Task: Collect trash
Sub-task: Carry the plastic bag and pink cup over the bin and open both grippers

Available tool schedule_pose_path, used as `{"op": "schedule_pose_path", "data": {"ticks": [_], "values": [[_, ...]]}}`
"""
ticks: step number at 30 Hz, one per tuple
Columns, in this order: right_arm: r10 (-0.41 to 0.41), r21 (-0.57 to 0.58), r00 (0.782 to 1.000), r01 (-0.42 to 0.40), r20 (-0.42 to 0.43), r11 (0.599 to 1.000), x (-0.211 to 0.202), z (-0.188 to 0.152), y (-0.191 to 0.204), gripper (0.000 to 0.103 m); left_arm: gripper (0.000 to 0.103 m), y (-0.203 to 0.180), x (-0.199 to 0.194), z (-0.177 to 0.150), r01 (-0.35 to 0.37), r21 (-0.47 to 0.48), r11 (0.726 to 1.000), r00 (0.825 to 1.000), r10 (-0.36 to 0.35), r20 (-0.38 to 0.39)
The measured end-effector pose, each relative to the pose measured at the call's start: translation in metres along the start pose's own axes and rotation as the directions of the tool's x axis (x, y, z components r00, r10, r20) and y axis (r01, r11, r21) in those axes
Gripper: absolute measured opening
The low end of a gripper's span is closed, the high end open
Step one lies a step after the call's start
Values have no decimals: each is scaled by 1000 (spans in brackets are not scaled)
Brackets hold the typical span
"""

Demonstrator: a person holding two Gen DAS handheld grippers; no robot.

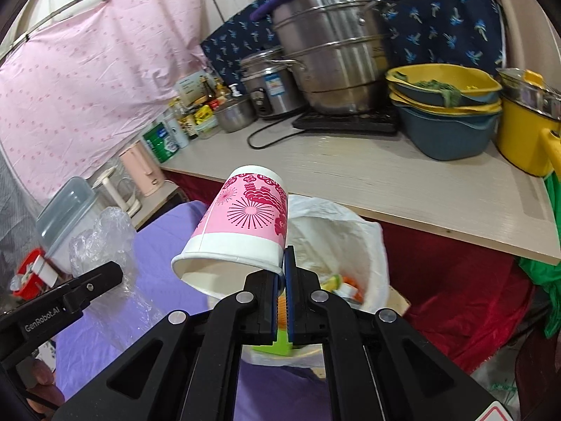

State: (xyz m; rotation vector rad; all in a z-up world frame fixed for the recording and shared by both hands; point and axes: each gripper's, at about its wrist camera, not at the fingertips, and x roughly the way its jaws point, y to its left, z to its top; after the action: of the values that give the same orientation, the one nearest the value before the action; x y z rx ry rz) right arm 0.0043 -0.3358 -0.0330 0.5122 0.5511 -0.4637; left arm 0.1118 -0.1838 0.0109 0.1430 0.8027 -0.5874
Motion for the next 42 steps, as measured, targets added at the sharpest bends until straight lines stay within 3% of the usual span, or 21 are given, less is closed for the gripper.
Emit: {"op": "schedule_pose_path", "data": {"ticks": [8, 14, 20, 22, 25, 32, 35, 42], "values": [[-45, 40, 998, 46, -35, 998, 21, -2, -33, 4, 36, -36, 37, -3, 34, 71, 997, 998, -30, -56], [-64, 43, 996, 67, -70, 997, 41, -6, -40, 5, 38, -42, 60, -6, 37, 92, 995, 996, -29, -90], [-72, 33, 994, 75, -84, 997, 55, -6, -35, 12, 49, -31, 75, -8, 25, 70, 997, 994, -17, -107], [-64, 31, 994, 67, -86, 997, 58, -5, -32, 17, 59, -23, 78, -7, 21, 42, 999, 993, -16, -115], [-63, 27, 995, 65, -74, 998, 57, -4, -26, 30, 68, -10, 75, -6, 5, 6, 1000, 995, -4, -98], [-47, 15, 997, 48, -58, 999, 52, 2, -14, 32, 69, 11, 66, 2, -1, -52, 999, 997, -4, -83], [-41, 6, 998, 42, -55, 999, 48, 2, -11, 34, 75, 17, 60, 2, -9, -63, 998, 997, 4, -71], [-53, -22, 997, 52, -48, 998, 35, -1, -2, 47, 76, 23, 46, -4, -31, -60, 998, 998, 28, -51]]}}
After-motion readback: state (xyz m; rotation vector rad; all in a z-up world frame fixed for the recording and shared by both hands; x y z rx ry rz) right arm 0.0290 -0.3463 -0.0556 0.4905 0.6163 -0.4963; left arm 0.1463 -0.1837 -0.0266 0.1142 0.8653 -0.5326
